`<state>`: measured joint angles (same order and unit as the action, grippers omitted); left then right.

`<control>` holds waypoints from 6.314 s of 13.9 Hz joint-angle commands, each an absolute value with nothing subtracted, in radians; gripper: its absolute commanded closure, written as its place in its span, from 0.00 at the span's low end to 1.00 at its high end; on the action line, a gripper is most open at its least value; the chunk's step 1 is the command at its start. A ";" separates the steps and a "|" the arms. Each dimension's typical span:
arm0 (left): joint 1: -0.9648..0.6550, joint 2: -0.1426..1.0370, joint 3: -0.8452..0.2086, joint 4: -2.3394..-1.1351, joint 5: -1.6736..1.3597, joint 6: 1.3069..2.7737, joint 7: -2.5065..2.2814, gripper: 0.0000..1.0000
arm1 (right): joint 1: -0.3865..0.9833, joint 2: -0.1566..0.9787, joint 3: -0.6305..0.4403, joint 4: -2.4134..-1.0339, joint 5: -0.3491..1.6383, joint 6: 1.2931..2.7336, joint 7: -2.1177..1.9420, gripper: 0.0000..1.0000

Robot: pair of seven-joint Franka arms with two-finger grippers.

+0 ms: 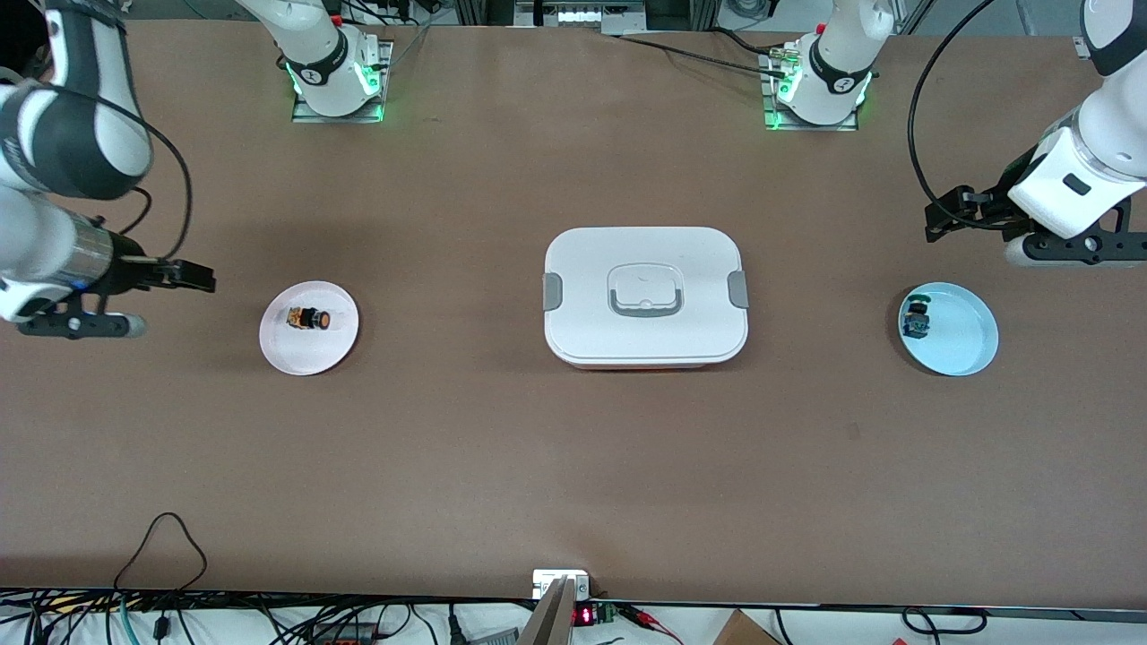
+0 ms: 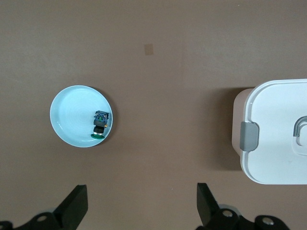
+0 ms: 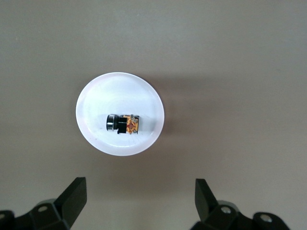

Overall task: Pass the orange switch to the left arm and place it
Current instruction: 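Move the right gripper over the orange switch on the white plate, then lower the right gripper and close it on the orange switch, then lift the orange switch with the right gripper while the left gripper rises, then carry the switch above the box while the left gripper approaches it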

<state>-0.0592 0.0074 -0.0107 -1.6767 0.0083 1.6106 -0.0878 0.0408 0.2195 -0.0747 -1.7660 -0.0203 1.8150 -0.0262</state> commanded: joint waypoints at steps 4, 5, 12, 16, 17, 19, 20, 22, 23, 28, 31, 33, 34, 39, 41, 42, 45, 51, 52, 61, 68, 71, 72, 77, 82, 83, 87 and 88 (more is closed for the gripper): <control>-0.069 0.006 -0.002 -1.672 0.029 1.600 -0.094 0.00 | 0.097 0.230 -0.072 -1.979 -0.018 2.096 -0.031 0.00; -0.069 0.006 -0.002 -1.672 0.029 1.600 -0.094 0.00 | 0.106 0.233 -0.072 -2.005 -0.017 2.132 -0.025 0.00; -0.069 0.006 -0.002 -1.672 0.029 1.600 -0.092 0.00 | 0.106 0.242 -0.072 -2.201 -0.015 2.399 -0.018 0.00; -0.069 0.006 -0.002 -1.672 0.029 1.600 -0.092 0.00 | 0.106 0.287 -0.072 -2.209 0.066 2.446 -0.021 0.00; -0.069 0.006 -0.002 -1.672 0.029 1.600 -0.092 0.00 | 0.107 0.294 -0.072 -2.217 0.066 2.471 -0.021 0.00; -0.069 0.006 -0.002 -1.672 0.029 1.600 -0.092 0.00 | 0.107 0.320 -0.072 -2.217 0.071 2.509 -0.021 0.00; -0.069 0.006 -0.002 -1.672 0.029 1.600 -0.091 0.00 | 0.107 0.334 -0.072 -2.217 0.072 2.532 -0.020 0.00; -0.069 0.006 -0.002 -1.672 0.029 1.600 -0.091 0.00 | 0.106 0.362 -0.072 -2.217 0.077 2.562 -0.020 0.00; -0.068 0.006 -0.002 -1.672 0.029 1.600 -0.091 0.00 | 0.106 0.368 -0.072 -2.217 0.077 2.574 -0.020 0.00; -0.066 0.006 0.000 -1.674 0.028 1.595 -0.089 0.00 | 0.107 0.397 -0.072 -2.217 0.132 2.576 -0.020 0.00; -0.071 0.006 -0.003 -1.667 0.029 1.597 -0.095 0.00 | 0.107 0.408 -0.072 -2.217 0.133 2.572 -0.020 0.00; -0.072 0.008 -0.005 -1.658 0.026 1.595 -0.100 0.00 | 0.109 0.425 -0.071 -2.215 0.150 2.572 -0.020 0.00; -0.071 0.008 -0.003 -1.657 0.026 1.595 -0.097 0.00 | 0.109 0.425 -0.071 -2.215 0.153 2.572 -0.021 0.00; -0.080 0.009 -0.005 -1.638 0.029 1.575 -0.097 0.00 | 0.109 0.426 -0.071 -2.215 0.153 2.571 -0.037 0.16; -0.081 0.015 -0.005 -1.631 0.029 1.572 -0.097 0.00 | 0.109 0.425 -0.072 -2.209 0.153 2.563 -0.046 0.60; -0.081 0.017 -0.005 -1.631 0.029 1.572 -0.097 0.00 | 0.109 0.420 -0.072 -2.204 0.153 2.547 -0.087 0.83; -0.078 0.017 -0.005 -1.629 0.028 1.572 -0.092 0.00 | 0.112 0.408 -0.072 -2.133 0.155 2.392 -0.110 0.99; -0.078 0.015 -0.005 -1.629 0.026 1.566 -0.100 0.00 | 0.115 0.338 -0.071 -1.933 0.147 2.094 -0.123 1.00; -0.078 0.017 -0.005 -1.628 0.028 1.559 -0.095 0.00 | 0.132 0.322 -0.071 -1.896 0.152 2.051 -0.124 1.00; -0.080 0.017 -0.005 -1.623 0.028 1.551 -0.100 0.00 | 0.153 0.215 -0.071 -1.755 0.155 1.944 -0.358 1.00; -0.084 0.017 -0.009 -1.621 0.028 1.551 -0.101 0.00 | 0.167 0.141 -0.071 -1.732 0.437 1.940 -0.880 1.00; -0.089 0.034 -0.014 -1.621 0.012 1.554 -0.086 0.00 | 0.204 0.103 -0.071 -1.732 0.605 1.940 -1.006 1.00; -0.087 0.061 -0.014 -1.621 -0.035 1.548 -0.086 0.00 | 0.210 0.098 -0.069 -1.732 0.683 1.940 -1.046 1.00; -0.026 0.129 -0.002 -1.595 -0.392 1.461 -0.084 0.00 | 0.296 0.100 -0.069 -1.739 0.975 1.937 -1.351 1.00; -0.015 0.188 -0.002 -1.612 -0.904 1.402 -0.042 0.00 | 0.409 0.130 -0.069 -1.744 1.231 1.884 -1.567 1.00; -0.015 0.190 -0.002 -1.633 -0.981 1.402 -0.020 0.00 | 0.425 0.147 -0.069 -1.744 1.294 1.882 -1.632 1.00; -0.017 0.160 -0.017 -1.751 -1.274 1.413 0.040 0.00 | 0.463 0.193 -0.069 -1.747 1.523 1.858 -1.752 1.00; -0.017 0.146 -0.026 -1.790 -1.337 1.428 0.064 0.00 | 0.471 0.196 -0.069 -1.746 1.563 1.859 -1.753 1.00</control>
